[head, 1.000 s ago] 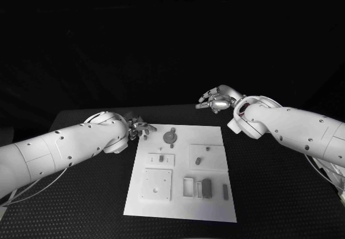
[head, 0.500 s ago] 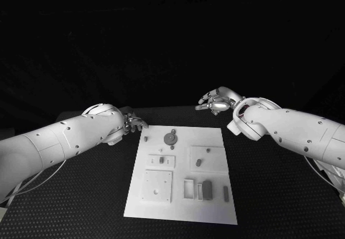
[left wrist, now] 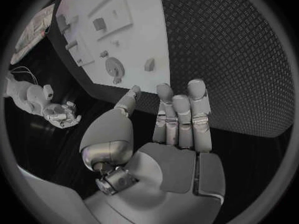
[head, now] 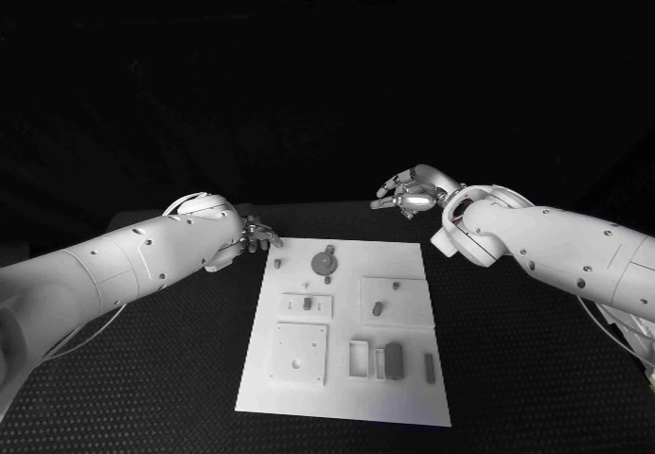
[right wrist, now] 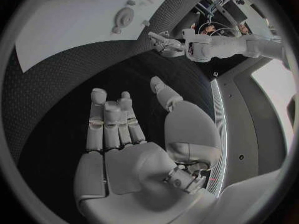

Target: Assemble the parts on the task board

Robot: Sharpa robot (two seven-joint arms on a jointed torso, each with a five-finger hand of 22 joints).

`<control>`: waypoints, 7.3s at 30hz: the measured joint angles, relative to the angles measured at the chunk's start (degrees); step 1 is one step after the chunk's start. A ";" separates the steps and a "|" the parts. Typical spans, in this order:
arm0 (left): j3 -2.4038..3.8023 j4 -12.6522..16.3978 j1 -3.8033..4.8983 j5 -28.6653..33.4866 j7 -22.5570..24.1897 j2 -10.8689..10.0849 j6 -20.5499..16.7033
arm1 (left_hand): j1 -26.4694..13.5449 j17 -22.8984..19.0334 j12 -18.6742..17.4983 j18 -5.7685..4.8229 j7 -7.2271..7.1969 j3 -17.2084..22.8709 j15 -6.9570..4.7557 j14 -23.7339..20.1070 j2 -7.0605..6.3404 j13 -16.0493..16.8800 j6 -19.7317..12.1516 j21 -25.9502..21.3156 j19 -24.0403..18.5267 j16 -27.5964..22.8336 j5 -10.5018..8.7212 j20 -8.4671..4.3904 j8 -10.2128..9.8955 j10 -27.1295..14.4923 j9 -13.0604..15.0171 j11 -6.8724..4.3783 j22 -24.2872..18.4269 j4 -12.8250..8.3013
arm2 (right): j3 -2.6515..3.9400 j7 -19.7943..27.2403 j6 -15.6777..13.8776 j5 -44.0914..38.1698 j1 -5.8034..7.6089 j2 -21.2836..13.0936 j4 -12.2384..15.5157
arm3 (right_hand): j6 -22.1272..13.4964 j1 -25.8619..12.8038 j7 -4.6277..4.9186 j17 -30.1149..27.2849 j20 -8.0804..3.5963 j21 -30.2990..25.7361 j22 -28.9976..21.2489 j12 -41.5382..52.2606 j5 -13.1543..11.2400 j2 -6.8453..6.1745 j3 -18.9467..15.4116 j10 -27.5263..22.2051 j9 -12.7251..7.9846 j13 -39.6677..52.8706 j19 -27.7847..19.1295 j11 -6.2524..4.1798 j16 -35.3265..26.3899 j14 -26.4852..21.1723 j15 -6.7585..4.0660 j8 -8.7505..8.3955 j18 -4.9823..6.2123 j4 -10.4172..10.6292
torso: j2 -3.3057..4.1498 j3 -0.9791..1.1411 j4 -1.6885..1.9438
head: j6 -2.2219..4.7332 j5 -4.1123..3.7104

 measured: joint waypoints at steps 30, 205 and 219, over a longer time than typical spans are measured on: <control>-0.14 -1.66 -1.38 -1.52 0.82 1.42 2.58 | 0.01 0.13 0.32 -0.03 0.05 1.00 0.20 -0.20 0.05 -0.09 -0.36 0.00 -0.10 0.01 0.00 0.12 -0.26 -0.20 -0.91 0.20 0.34 -0.05 | 0.00 -0.08 0.14 0.01 0.00 0.07 0.21 | 0.09 0.00 0.11 -0.05 0.00 0.00 -0.01 0.23 0.00 0.00 0.00 0.00 0.00 -0.06 0.00 0.00 0.00 0.00 0.01 0.00 -0.09 0.00 | 0.01 0.05 0.02 | -0.83 -0.38; -5.51 26.58 -2.98 11.19 -4.64 -11.23 -12.63 | 14.73 0.52 4.16 -0.17 -2.12 10.13 -0.23 2.27 5.81 -2.70 4.32 3.77 2.48 2.68 0.32 -0.19 4.54 3.12 -3.15 -2.29 0.33 0.47 | 0.00 -0.36 0.38 0.13 0.00 -0.63 0.32 | -0.13 0.01 0.15 -0.24 0.12 0.00 -0.03 0.22 0.00 0.00 0.00 0.00 -0.02 -0.31 -0.12 0.00 0.19 -0.04 0.06 0.00 0.10 0.00 | -0.07 0.16 0.06 | -2.80 -0.02; -5.51 26.19 -3.24 9.98 -4.99 -11.05 -12.24 | 14.73 0.51 4.16 -0.17 -2.14 10.22 -0.24 2.49 5.81 -2.72 4.62 3.77 2.51 2.67 0.06 -0.19 4.54 3.29 -3.15 -2.46 0.32 0.56 | 0.00 -0.37 0.38 0.14 0.00 -0.66 0.35 | -0.07 0.01 0.07 -0.24 0.19 0.00 -0.03 0.45 0.00 0.00 0.00 0.00 -0.02 -0.34 -0.19 0.00 0.19 -0.04 0.06 0.00 0.25 0.00 | -0.08 0.16 0.13 | -3.10 -0.13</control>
